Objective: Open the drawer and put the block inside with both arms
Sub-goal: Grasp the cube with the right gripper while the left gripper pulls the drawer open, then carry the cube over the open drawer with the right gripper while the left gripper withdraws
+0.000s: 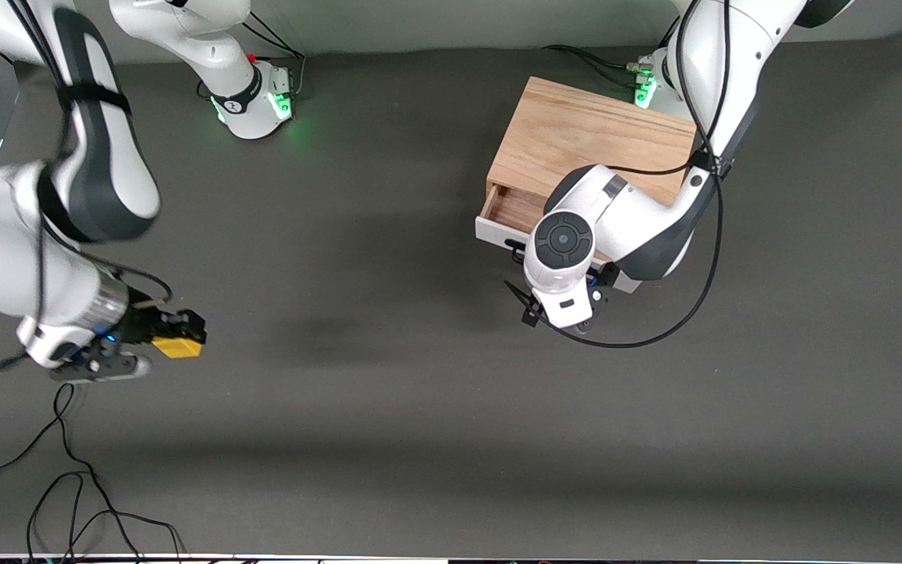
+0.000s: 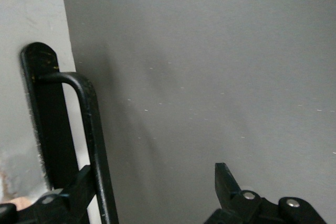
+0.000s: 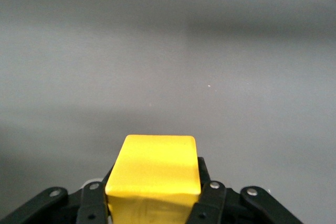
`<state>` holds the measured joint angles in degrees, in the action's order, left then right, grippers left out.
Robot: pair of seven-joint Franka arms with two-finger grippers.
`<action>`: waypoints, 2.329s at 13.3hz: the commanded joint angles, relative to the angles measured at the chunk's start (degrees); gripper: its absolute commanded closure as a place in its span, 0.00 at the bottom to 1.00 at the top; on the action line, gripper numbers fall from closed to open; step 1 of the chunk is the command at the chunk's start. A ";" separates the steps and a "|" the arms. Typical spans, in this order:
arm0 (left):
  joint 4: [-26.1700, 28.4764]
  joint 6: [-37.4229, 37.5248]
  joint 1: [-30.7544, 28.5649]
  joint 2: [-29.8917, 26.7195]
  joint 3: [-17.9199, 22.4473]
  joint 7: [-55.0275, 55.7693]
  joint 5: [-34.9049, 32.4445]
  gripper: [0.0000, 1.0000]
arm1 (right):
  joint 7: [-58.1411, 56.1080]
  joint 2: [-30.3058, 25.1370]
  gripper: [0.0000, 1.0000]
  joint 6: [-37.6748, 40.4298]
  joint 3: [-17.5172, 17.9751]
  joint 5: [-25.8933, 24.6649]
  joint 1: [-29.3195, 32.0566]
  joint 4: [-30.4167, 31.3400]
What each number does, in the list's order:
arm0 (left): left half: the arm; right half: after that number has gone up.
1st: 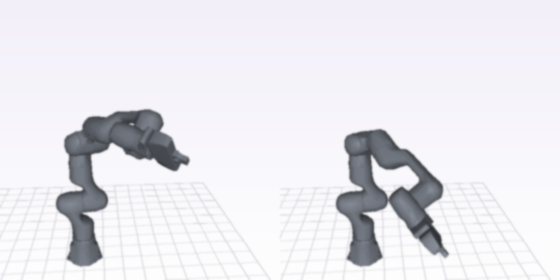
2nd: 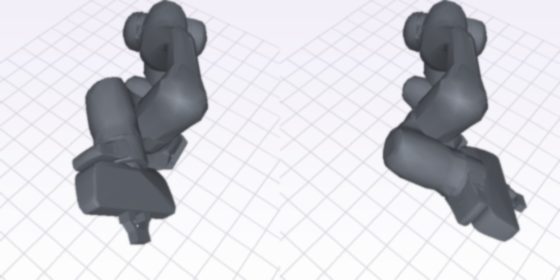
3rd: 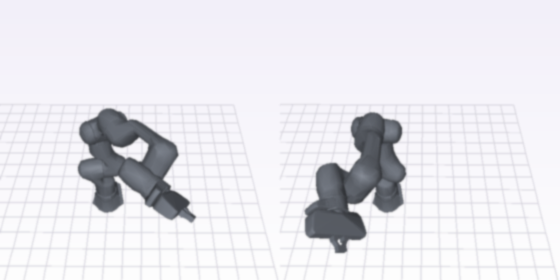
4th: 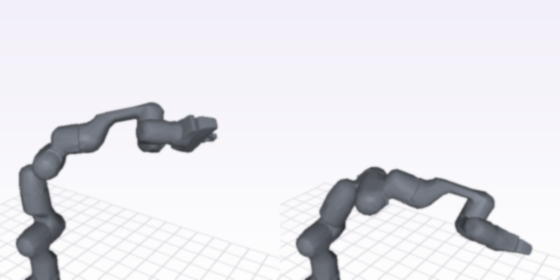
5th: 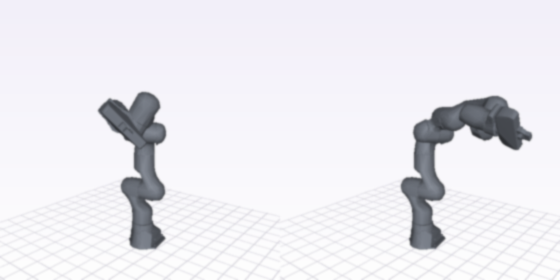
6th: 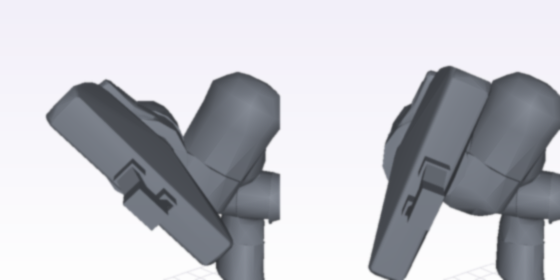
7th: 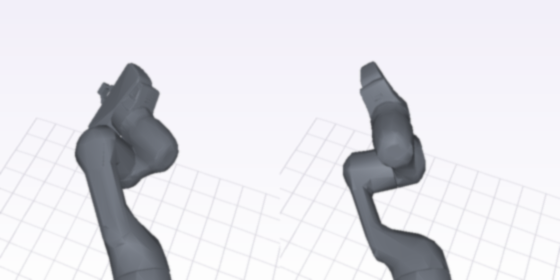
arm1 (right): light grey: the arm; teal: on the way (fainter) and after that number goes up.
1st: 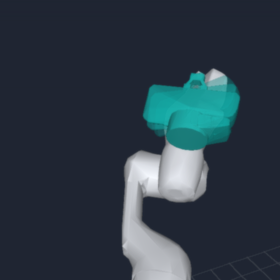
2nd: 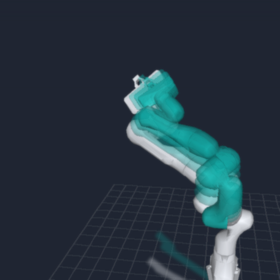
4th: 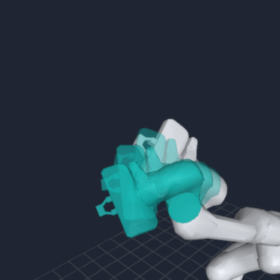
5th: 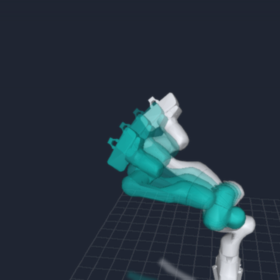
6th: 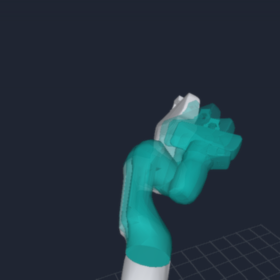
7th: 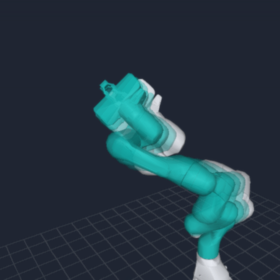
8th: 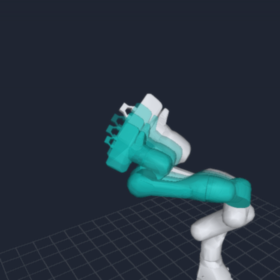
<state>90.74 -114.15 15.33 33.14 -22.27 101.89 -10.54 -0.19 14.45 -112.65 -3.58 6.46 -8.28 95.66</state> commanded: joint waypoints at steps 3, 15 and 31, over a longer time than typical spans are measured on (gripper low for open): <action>-3.55 -3.27 0.75 2.54 0.47 0.59 -3.09 0.00 | -0.69 -7.07 1.00 11.99 -0.72 0.31 -0.16 -5.20; -4.87 -10.56 0.75 3.07 1.00 0.77 -3.17 0.00 | -0.69 -5.67 1.00 12.28 -1.25 -0.39 -0.95 -6.10; -7.60 22.36 -16.89 -19.23 2.67 -48.21 8.15 0.00 | 14.74 -2.95 1.00 12.28 -1.16 -1.00 -9.98 -9.42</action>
<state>80.97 -96.14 2.24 17.92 -19.50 64.80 -5.03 7.31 8.92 -100.59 -4.32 6.38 -13.73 90.12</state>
